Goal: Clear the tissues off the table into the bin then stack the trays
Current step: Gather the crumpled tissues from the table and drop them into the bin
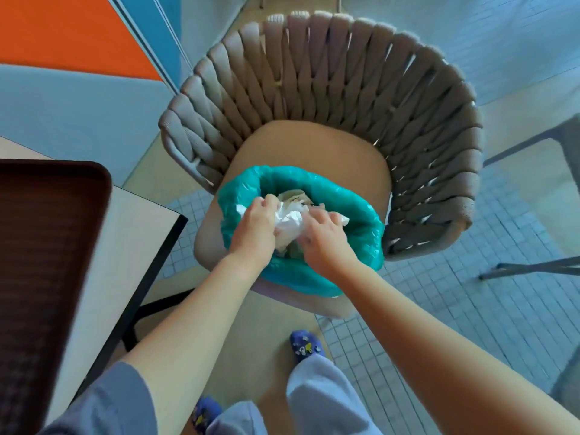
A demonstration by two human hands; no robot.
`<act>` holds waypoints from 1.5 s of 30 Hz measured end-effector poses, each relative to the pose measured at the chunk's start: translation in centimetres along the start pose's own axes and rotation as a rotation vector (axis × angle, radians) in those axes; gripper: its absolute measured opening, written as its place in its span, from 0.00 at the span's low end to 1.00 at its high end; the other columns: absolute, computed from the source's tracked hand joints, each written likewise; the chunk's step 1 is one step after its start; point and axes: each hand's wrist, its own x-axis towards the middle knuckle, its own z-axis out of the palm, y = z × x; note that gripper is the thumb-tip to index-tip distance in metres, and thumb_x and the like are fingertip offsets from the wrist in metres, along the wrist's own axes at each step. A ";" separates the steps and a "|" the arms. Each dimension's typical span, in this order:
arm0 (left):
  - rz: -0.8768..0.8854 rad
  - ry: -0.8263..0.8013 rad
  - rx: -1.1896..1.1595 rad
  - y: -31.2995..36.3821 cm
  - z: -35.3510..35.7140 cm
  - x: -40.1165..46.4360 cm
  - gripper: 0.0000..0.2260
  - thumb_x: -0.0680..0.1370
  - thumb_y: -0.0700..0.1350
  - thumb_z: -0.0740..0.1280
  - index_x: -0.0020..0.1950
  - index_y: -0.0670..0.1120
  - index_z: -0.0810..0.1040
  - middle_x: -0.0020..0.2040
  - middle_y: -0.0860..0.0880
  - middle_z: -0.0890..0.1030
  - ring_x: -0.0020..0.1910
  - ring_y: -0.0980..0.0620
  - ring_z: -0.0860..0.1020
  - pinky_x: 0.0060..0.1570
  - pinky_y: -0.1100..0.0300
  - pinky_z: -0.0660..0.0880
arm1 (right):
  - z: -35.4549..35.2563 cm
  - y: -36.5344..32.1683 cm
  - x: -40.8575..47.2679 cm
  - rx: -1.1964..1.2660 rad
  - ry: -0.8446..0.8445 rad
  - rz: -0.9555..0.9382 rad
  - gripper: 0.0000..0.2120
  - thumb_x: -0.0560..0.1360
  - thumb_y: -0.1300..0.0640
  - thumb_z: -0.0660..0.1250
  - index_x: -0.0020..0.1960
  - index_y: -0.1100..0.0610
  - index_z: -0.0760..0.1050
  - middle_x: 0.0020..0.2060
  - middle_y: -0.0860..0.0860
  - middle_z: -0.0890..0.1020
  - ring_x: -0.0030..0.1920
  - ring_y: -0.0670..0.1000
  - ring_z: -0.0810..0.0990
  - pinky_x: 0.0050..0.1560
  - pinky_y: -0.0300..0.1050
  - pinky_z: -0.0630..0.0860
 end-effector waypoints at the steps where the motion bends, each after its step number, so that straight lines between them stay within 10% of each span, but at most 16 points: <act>1: 0.018 -0.059 -0.020 -0.1 0.6 0.2 0.13 0.74 0.33 0.62 0.56 0.44 0.71 0.55 0.42 0.73 0.52 0.40 0.74 0.50 0.47 0.72 | 0.5 0.2 0.3 0.010 -0.059 -0.018 0.22 0.76 0.62 0.58 0.70 0.62 0.66 0.66 0.59 0.70 0.66 0.63 0.65 0.68 0.51 0.58; 9: 0.018 -0.523 0.015 -0.6 3.1 1.3 0.07 0.75 0.38 0.57 0.48 0.43 0.73 0.55 0.40 0.76 0.56 0.39 0.73 0.47 0.54 0.66 | 1.9 2.0 1.6 -0.195 -0.499 0.127 0.22 0.77 0.56 0.56 0.71 0.56 0.64 0.72 0.57 0.63 0.72 0.60 0.59 0.72 0.58 0.59; 19: 0.104 -0.156 -0.149 -1.2 -5.2 -3.4 0.26 0.75 0.37 0.59 0.73 0.50 0.63 0.73 0.49 0.65 0.73 0.51 0.57 0.72 0.55 0.56 | -4.5 -5.2 -1.7 -0.208 0.072 0.100 0.16 0.72 0.61 0.59 0.59 0.57 0.72 0.59 0.54 0.75 0.60 0.58 0.70 0.55 0.53 0.67; 27: 0.137 0.165 -0.042 -7.2 -14.9 -10.6 0.21 0.76 0.42 0.59 0.69 0.45 0.69 0.70 0.44 0.71 0.71 0.45 0.65 0.70 0.51 0.63 | -4.7 -18.1 -4.4 -0.208 0.067 -0.160 0.17 0.77 0.53 0.58 0.65 0.55 0.69 0.64 0.53 0.73 0.64 0.58 0.70 0.62 0.55 0.67; 45: -0.383 0.429 0.076 -39.4 -27.5 -36.6 0.20 0.77 0.43 0.61 0.69 0.45 0.69 0.71 0.46 0.68 0.70 0.46 0.66 0.64 0.52 0.68 | 10.1 -56.0 -11.9 -0.171 -0.040 -0.682 0.20 0.80 0.51 0.56 0.70 0.54 0.64 0.69 0.52 0.69 0.70 0.56 0.66 0.68 0.55 0.63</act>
